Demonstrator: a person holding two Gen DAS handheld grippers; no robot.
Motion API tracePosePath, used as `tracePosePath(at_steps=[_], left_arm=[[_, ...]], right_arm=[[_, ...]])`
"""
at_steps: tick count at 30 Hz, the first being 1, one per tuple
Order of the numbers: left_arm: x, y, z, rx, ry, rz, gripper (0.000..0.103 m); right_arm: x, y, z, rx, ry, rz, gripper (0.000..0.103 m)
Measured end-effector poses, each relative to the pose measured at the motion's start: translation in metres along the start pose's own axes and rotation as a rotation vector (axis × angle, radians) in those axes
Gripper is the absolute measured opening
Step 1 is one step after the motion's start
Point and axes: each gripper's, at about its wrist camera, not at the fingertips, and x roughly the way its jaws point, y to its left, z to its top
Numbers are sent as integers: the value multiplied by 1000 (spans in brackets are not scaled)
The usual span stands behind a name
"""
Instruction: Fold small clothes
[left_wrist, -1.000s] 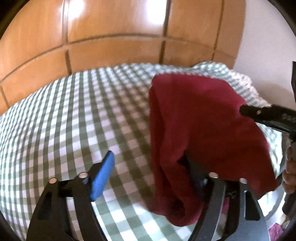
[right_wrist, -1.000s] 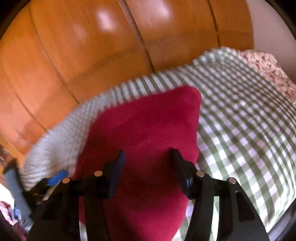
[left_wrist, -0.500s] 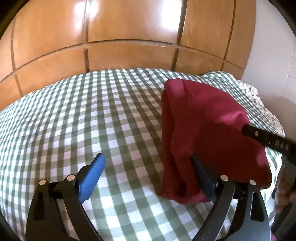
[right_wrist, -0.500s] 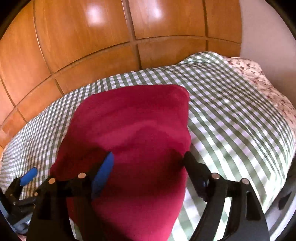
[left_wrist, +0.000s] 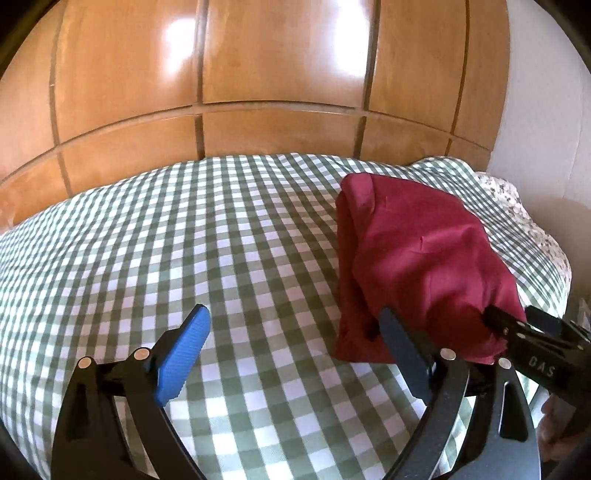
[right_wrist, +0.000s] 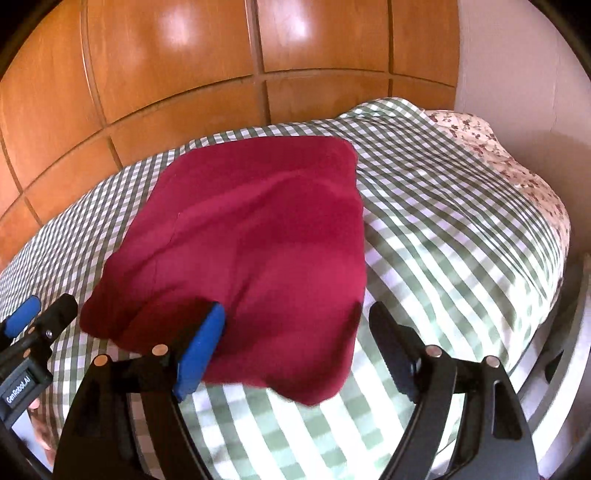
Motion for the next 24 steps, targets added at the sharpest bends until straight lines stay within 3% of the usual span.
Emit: tracePosePath(at_steps=[9, 18, 24], left_arm=[[-15, 8, -10, -35, -9, 14, 92], [-39, 9, -18, -31, -70, 48, 99], [-46, 11, -17, -40, -78, 61, 99]], right_arm=[[-37, 11, -16, -25, -106, -88, 100], [-49, 11, -19, 18, -155, -176, 101], [-50, 14, -23, 3, -157, -153, 100]])
